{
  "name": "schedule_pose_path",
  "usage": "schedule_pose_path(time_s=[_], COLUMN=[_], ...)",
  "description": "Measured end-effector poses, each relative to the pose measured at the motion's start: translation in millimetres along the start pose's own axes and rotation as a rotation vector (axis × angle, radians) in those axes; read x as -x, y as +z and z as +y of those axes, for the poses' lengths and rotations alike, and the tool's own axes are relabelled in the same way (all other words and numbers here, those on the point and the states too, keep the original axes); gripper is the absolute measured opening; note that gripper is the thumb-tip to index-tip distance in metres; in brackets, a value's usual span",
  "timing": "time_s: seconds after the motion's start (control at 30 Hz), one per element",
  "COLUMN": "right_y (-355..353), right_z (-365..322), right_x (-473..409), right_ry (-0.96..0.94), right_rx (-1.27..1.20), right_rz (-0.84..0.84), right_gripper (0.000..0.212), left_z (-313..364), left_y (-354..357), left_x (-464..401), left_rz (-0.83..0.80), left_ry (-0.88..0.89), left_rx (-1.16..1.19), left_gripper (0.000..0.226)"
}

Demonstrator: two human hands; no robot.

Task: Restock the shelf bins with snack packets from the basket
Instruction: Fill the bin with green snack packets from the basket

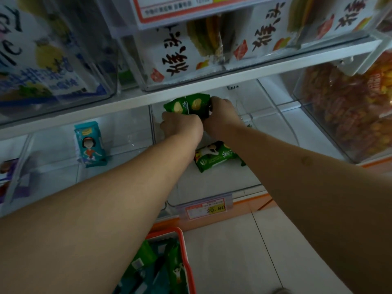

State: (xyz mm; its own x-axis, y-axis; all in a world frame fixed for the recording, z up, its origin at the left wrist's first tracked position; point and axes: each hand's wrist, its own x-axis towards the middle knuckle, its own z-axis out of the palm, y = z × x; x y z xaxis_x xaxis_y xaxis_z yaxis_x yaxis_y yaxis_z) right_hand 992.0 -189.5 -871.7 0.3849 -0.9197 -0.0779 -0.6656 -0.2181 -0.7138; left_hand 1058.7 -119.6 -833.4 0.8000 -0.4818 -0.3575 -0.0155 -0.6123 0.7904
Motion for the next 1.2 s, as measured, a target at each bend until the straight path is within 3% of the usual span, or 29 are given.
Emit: schedule_pose_path(time_s=[0.17,0.37,0.53,0.87,1.03,1.2], right_y=[6,13,11,-4,4,5], right_z=[-17,-18,-15,-6,-8,-3], right_x=[-1,6,8,25,27,29], right_ry=[0.007,0.097,0.075,0.014,-0.032,-0.055], right_rx=[0.017,-0.041,-0.143,-0.200,-0.235,-0.268], right_rz=[-0.076,0.006,0.012,-0.140,-0.106,-0.124], right_gripper=[0.039,0.042,0.043,0.088,0.087,0.109], left_z=[3,4,-3,-8,-9,-5], left_y=[-2,-2,-6,-6,-10,-14], left_x=[4,13,8,21,27,18], left_rz=[0.035,0.042,0.019,0.009,-0.035,-0.043], left_ry=[-0.018,-0.003,-0.001,0.014,0.086,0.107], left_rx=[-0.029,-0.065,0.010,0.118,0.152,0.099], left_gripper=[0.059,0.063,0.050,0.062,0.066,0.079])
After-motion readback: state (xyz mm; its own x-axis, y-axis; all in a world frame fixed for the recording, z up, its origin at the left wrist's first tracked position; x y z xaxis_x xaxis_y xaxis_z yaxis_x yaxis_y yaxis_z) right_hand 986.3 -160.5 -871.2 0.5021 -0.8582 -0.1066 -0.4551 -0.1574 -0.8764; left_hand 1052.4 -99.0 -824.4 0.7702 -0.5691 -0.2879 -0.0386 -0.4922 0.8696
